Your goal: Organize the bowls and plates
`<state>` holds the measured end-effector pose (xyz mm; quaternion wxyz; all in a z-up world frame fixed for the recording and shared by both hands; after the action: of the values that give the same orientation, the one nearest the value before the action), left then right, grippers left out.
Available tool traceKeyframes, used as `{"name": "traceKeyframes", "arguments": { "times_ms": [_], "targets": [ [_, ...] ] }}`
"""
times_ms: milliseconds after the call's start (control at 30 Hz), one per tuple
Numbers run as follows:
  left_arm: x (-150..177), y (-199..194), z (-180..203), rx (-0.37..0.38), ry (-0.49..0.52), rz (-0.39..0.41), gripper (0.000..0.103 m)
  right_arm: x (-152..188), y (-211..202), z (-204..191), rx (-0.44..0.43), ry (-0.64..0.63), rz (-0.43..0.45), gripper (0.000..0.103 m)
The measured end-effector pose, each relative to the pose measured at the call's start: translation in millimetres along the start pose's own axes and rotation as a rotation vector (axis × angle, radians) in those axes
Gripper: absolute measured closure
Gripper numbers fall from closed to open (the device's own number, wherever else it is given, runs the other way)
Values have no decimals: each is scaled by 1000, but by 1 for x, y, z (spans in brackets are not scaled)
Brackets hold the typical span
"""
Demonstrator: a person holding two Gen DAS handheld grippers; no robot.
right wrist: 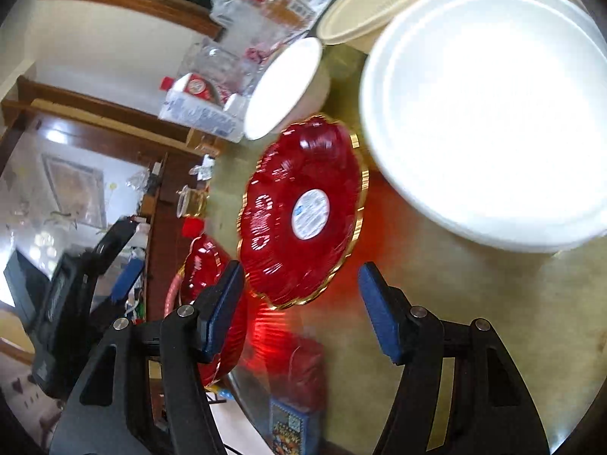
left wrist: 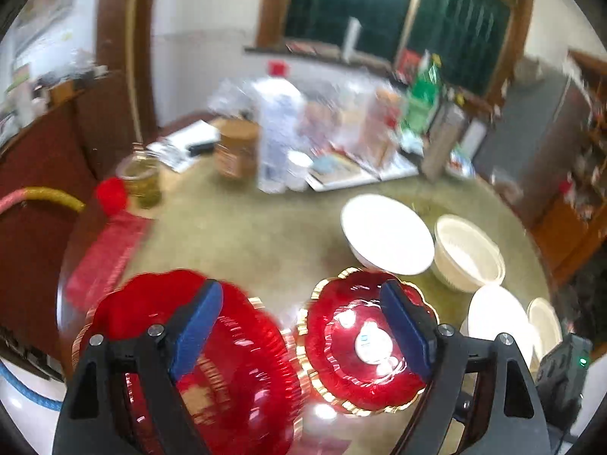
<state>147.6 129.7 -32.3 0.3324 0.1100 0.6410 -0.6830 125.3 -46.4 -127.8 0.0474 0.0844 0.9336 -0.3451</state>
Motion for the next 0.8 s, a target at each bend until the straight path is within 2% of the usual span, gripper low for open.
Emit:
{"name": "traceKeyframes", "arguments": {
  "times_ms": [133,300,433,567,600,667,700,733,800],
  "targets": [
    [0,39,14,-33,37,-102,18,-12,-1,10,-5,41,3,39],
    [11,82,12,-19,-8,-264,18,-28,0,15,-20,65,1,39],
    [16,99,6,-47,-34,-304,18,-31,8,15,-23,63,-16,39],
    [22,111,8,-52,0,-363,19,-32,12,17,-36,68,-21,39],
    [25,110,9,-71,22,-359,21,-31,12,18,-36,64,-19,39],
    [24,107,12,-82,47,-339,46,-32,13,17,-26,45,-7,40],
    [26,109,13,-70,48,-365,67,-32,13,17,-13,26,-4,48],
    [30,111,14,-74,47,-390,72,-34,15,16,14,0,-4,59],
    [30,111,17,-93,80,-363,72,-34,15,19,108,-34,7,84]
  ]
}}
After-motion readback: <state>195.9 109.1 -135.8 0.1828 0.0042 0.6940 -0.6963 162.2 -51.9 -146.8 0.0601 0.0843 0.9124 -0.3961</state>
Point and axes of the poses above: each gripper's, at about its wrist camera, not at the fingertips, and y roughly the way its jaws point, z to its right, x to its underside, the point moved 8 cm from there along y, roughly the way its jaws point, and after that the axes turned 7 degrees about -z, right-handed, at the moved point
